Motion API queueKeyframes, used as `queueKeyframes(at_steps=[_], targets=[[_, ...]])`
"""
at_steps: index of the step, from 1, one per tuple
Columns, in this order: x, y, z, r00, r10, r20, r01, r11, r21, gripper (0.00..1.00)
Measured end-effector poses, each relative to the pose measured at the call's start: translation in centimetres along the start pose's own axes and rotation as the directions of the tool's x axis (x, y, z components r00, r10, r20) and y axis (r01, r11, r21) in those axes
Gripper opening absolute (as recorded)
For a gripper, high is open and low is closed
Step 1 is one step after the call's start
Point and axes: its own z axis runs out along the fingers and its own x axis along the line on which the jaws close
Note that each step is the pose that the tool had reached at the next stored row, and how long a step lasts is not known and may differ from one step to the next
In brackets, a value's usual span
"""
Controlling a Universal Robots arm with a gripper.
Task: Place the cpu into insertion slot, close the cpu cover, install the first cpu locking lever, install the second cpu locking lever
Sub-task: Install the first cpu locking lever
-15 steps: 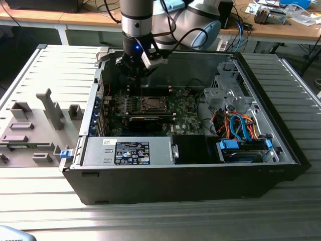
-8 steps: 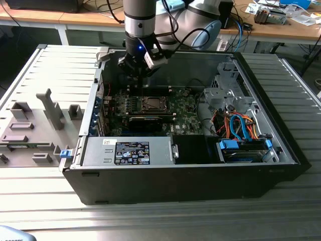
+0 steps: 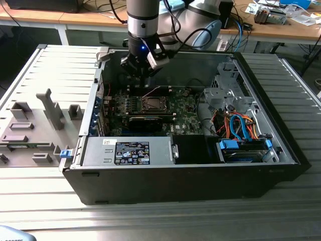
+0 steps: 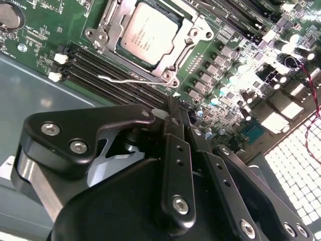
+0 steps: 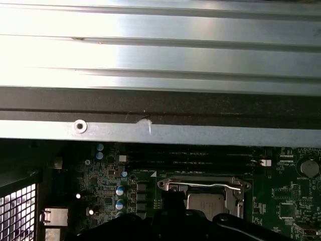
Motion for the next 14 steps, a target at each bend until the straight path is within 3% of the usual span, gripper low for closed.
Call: queueKeyframes(at_steps=[14], targets=[[-0.27,-0.01,0.13,1.0000,0.000,-0.0009,0.000,1.0000,0.0022,0.11]])
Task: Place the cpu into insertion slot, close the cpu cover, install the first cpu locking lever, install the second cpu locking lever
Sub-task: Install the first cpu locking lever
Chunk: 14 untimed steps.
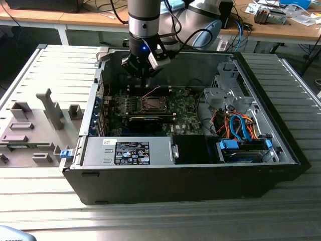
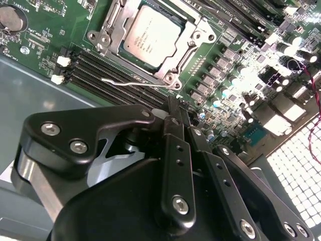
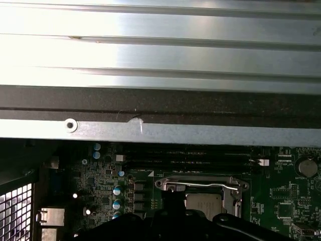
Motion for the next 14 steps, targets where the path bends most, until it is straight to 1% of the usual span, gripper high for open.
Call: queueKeyframes(at_steps=[14], targets=[[-0.09,-0.02,0.34,1.0000,0.000,-0.0001,0.000,1.0000,0.0001,0.11]])
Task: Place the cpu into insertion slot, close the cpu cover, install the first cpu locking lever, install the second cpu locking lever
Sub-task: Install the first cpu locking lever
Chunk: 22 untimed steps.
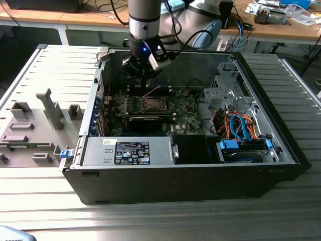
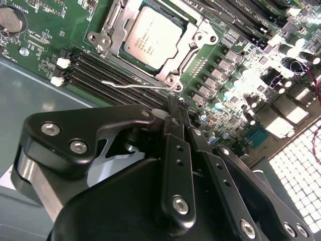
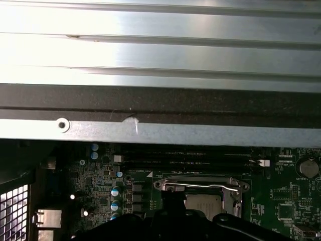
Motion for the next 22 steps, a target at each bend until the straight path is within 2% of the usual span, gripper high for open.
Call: queueKeyframes(at_steps=[7,13,22], targets=[[-0.01,-0.01,0.31,1.0000,0.000,0.0001,0.000,1.0000,0.0000,0.11],[-0.04,-0.03,0.84,1.0000,0.000,0.0001,0.000,1.0000,0.0000,0.11],[-0.94,0.47,1.72,0.9998,-0.022,-0.0006,0.022,0.9998,0.0016,0.11]])
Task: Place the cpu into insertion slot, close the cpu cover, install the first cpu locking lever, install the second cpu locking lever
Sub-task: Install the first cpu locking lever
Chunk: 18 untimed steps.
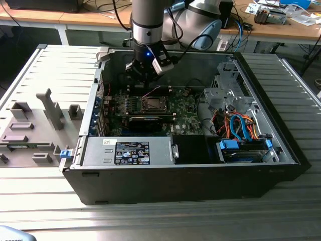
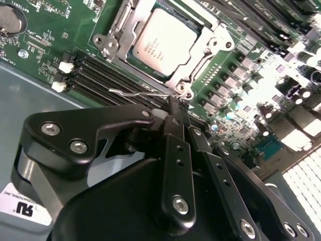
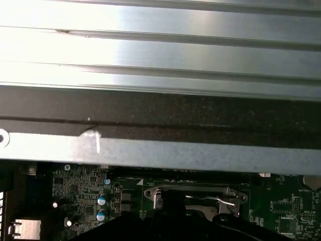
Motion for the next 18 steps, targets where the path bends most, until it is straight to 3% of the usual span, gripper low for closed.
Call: queueKeyframes(at_steps=[7,18], targets=[[-0.50,0.52,0.63,1.0000,-0.004,-0.0003,0.004,1.0000,0.0001,0.11],[-1.60,0.71,1.59,0.9996,-0.028,-0.0012,0.028,0.9996,0.0006,0.11]])
